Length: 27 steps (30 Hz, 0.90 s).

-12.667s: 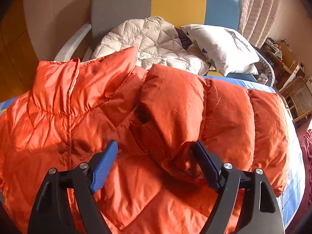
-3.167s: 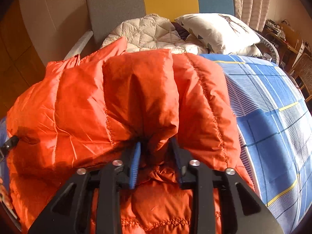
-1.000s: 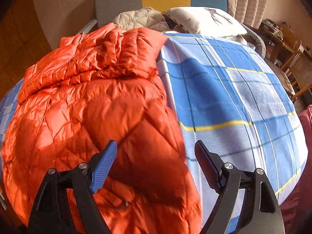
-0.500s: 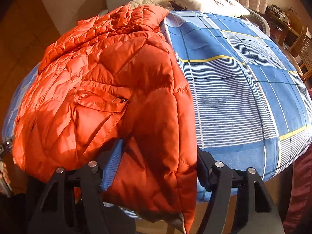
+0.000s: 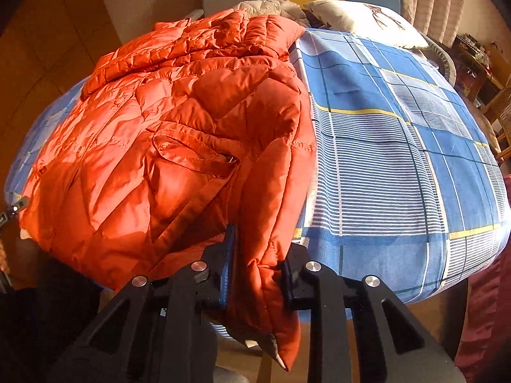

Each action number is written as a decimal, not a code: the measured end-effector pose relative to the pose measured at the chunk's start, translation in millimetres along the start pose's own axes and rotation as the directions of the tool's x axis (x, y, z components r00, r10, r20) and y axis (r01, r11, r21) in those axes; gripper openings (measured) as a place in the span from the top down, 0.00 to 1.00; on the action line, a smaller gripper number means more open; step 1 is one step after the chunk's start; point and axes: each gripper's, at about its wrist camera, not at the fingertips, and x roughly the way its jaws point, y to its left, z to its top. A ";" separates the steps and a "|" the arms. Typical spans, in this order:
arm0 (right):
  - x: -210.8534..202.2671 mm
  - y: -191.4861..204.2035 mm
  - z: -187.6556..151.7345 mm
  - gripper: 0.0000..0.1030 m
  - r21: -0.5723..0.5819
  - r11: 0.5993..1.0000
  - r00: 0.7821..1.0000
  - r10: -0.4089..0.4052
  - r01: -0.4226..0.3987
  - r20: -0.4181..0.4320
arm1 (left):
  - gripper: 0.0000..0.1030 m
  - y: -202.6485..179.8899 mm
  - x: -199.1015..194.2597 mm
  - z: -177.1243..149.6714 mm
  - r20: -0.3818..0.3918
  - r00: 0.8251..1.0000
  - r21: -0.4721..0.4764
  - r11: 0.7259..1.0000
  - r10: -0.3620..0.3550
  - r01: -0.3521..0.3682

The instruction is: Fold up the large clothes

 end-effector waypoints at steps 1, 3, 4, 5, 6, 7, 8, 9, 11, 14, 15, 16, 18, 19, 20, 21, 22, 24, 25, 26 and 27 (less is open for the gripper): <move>-2.5 -0.1 0.3 0.80 -0.001 1.000 1.000 0.005 -0.005 -0.002 | 0.95 1.2 -4.1 -0.4 0.004 1.000 -0.003 1.000 -0.009 0.009; -8.4 0.9 -1.9 0.82 -0.008 1.000 1.000 0.014 -0.014 -0.002 | 0.95 2.6 -10.8 -1.1 0.004 1.000 0.005 1.000 -0.012 0.012; -10.8 1.9 -3.2 0.82 -0.009 1.000 1.000 0.017 -0.017 -0.007 | 0.95 3.4 -14.2 -1.8 0.002 1.000 0.005 1.000 -0.016 0.016; -13.0 3.0 -4.5 0.84 -0.013 1.000 1.000 0.019 -0.019 -0.012 | 0.95 5.0 -17.0 -1.5 0.000 1.000 0.005 1.000 -0.019 0.019; -15.6 4.4 -6.8 0.84 -0.017 1.000 1.000 0.022 -0.022 -0.015 | 0.95 5.4 -20.7 -2.8 -0.002 1.000 0.008 1.000 -0.020 0.020; -18.7 5.7 -9.7 0.85 -0.022 0.999 1.000 0.023 -0.023 -0.018 | 0.95 5.9 -24.3 -2.9 -0.002 1.000 0.011 1.000 -0.024 0.024; -22.7 6.9 -12.8 0.86 -0.027 0.999 0.999 0.026 -0.027 -0.022 | 0.95 6.9 -29.3 -3.6 -0.003 1.000 0.009 0.999 -0.031 0.031; -27.2 8.0 -15.7 0.86 -0.033 0.999 0.999 0.028 -0.029 -0.026 | 0.95 8.1 -34.9 -4.6 -0.005 0.999 0.004 0.999 -0.037 0.037; -36.8 11.1 -21.7 0.87 -0.044 0.998 0.999 0.035 -0.037 -0.036 | 0.95 10.7 -44.5 -5.0 -0.006 0.999 0.001 0.999 -0.050 0.050; -52.5 17.3 -30.7 0.89 -0.062 0.997 0.998 0.051 -0.054 -0.047 | 0.96 15.1 -61.7 -7.8 0.000 0.997 -0.013 0.997 -0.076 0.076; -58.6 18.9 -31.9 0.90 -0.064 0.996 0.997 0.061 -0.064 -0.045 | 0.96 16.5 -68.3 -7.2 0.006 0.996 -0.018 0.996 -0.088 0.088; -64.0 21.1 -31.6 0.90 -0.066 0.995 0.997 0.069 -0.072 -0.044 | 0.96 17.7 -74.9 -5.5 0.014 0.995 -0.024 0.995 -0.100 0.101; -77.1 26.1 -30.0 0.90 -0.082 0.993 0.997 0.078 -0.080 -0.026 | 0.96 18.7 -86.7 1.8 0.038 0.992 -0.031 0.992 -0.121 0.122; -84.3 28.0 -26.7 0.90 -0.091 0.992 0.996 0.085 -0.086 -0.014 | 0.96 19.2 -93.0 5.3 0.055 0.990 -0.031 0.991 -0.131 0.133; -91.1 29.8 -22.4 0.90 -0.098 0.991 0.996 0.089 -0.089 0.000 | 0.96 19.1 -96.5 9.4 0.066 0.988 -0.027 0.990 -0.137 0.139; -97.2 31.4 -17.6 0.90 -0.105 0.990 0.996 0.093 -0.091 0.016 | 0.96 18.2 -101.2 16.2 0.081 0.987 -0.016 0.990 -0.142 0.143; -102.8 33.1 -13.9 0.90 -0.112 0.989 0.995 0.097 -0.093 0.032 | 0.96 17.1 -104.9 23.2 0.095 0.985 -0.004 0.989 -0.144 0.145; -111.7 37.1 -4.1 0.90 -0.136 0.987 0.993 0.097 -0.088 0.061 | 0.96 15.8 -110.0 34.2 0.120 0.981 0.013 0.988 -0.155 0.155; -116.1 39.8 -0.7 0.90 -0.147 0.985 0.992 0.100 -0.088 0.074 | 0.96 14.3 -111.5 40.1 0.130 0.979 0.027 0.988 -0.154 0.152; -119.1 41.8 1.8 0.90 -0.156 0.984 0.991 0.102 -0.088 0.085 | 0.96 12.1 -113.8 41.9 0.138 0.978 0.039 0.988 -0.153 0.149; -121.2 43.1 5.5 0.90 -0.163 0.983 0.990 0.100 -0.084 0.094 | 0.96 10.4 -115.0 45.9 0.147 0.976 0.049 0.987 -0.159 0.153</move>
